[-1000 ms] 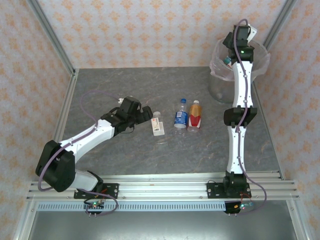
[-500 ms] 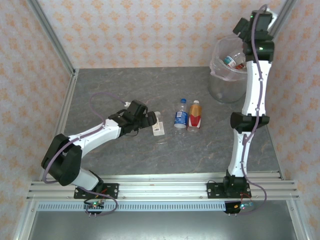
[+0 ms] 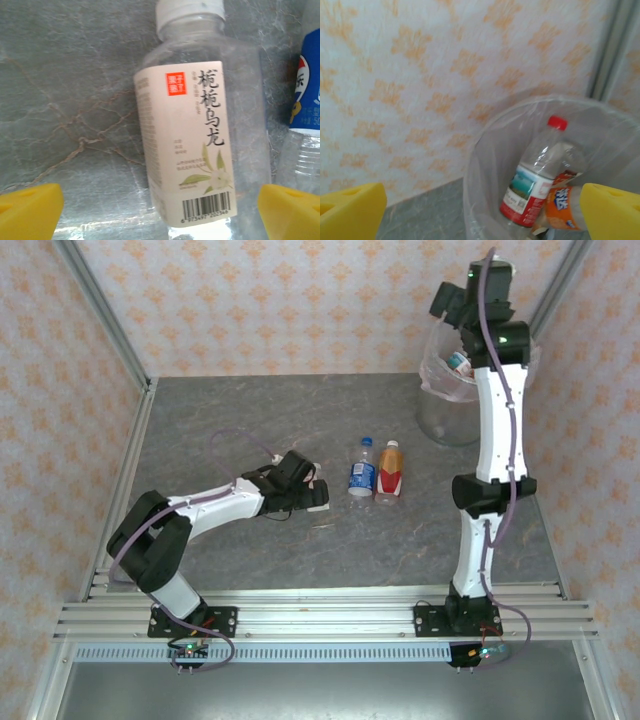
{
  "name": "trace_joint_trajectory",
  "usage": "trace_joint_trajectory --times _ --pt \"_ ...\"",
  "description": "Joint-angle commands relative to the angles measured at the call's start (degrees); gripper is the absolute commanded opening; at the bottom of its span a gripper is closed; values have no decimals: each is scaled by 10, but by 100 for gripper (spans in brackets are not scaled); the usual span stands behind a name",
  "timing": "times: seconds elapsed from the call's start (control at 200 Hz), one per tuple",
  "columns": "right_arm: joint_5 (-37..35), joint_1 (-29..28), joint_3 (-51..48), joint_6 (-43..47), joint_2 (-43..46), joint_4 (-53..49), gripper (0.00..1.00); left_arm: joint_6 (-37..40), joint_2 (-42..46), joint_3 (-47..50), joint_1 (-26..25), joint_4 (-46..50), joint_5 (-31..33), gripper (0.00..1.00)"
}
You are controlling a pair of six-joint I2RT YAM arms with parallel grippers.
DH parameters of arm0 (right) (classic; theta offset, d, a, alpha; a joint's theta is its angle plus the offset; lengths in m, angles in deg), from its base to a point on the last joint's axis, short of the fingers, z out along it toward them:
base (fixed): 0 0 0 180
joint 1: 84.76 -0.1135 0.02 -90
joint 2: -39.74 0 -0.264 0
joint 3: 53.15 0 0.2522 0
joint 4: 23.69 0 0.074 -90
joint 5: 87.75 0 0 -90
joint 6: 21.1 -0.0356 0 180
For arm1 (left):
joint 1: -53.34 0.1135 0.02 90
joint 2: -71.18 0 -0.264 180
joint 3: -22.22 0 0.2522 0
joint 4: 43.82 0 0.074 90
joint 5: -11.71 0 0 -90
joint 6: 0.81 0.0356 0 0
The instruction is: Put the plastic bottles in the bin
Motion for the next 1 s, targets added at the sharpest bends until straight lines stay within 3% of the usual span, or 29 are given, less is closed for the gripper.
trace_joint_trajectory --times 0.0,0.205,0.465,0.706,0.996 --pt "38 -6 15 -9 -20 2 99 11 -16 -26 -11 14 1 100" --pt "61 -7 -133 -13 52 43 99 19 -69 -62 -38 23 -4 100" --pt "29 -15 -603 40 345 248 99 33 -119 -89 -57 39 5 99" --pt "51 -17 -946 5 562 450 99 37 -124 -91 -62 48 17 88" --pt "89 -17 -1177 -81 729 519 99 41 -101 -78 -69 71 82 79"
